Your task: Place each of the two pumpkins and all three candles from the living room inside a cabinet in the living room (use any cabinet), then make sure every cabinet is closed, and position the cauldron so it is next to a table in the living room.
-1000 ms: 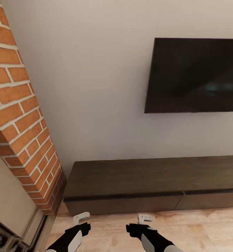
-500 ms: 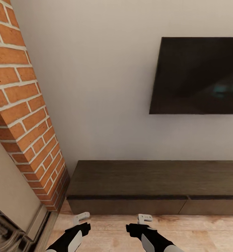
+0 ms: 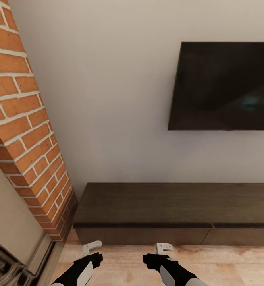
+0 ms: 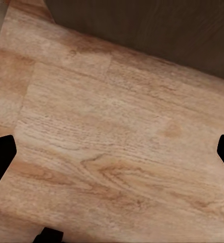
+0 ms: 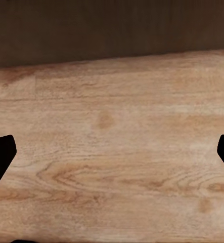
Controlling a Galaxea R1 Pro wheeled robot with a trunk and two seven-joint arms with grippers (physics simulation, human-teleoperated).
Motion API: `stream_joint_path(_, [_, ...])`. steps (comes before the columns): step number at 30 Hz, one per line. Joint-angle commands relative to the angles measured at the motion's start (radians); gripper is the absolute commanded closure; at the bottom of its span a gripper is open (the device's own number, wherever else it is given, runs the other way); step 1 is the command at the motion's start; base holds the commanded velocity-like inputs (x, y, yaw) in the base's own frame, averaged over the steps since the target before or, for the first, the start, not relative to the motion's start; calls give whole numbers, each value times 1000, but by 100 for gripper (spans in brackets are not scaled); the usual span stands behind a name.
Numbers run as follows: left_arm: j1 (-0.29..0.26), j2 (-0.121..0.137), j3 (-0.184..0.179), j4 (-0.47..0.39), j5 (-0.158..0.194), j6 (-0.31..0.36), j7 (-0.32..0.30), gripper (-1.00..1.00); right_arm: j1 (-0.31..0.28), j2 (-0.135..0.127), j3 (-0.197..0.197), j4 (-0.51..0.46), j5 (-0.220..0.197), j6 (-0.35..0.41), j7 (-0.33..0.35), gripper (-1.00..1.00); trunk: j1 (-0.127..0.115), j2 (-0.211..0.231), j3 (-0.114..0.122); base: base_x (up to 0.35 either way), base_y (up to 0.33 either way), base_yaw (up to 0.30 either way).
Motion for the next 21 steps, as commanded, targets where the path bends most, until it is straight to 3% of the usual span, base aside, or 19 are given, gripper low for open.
stream_joint_path(1, [0,0,2,-2,3,6,4,-100,0,0,5,-2,-10,5,-1,-100,0,0,-1,243,-1,0])
stream_joint_path(7, [0,0,2,-2,3,6,4,-100,0,0,5,-2,-10,4,0,-100,0,0,-1,210,0,0])
stream_joint_path(21, [0,0,2,-2,3,6,4,-100,0,0,6,-3,-6,5,0,-100,0,0,-1,17,0,0])
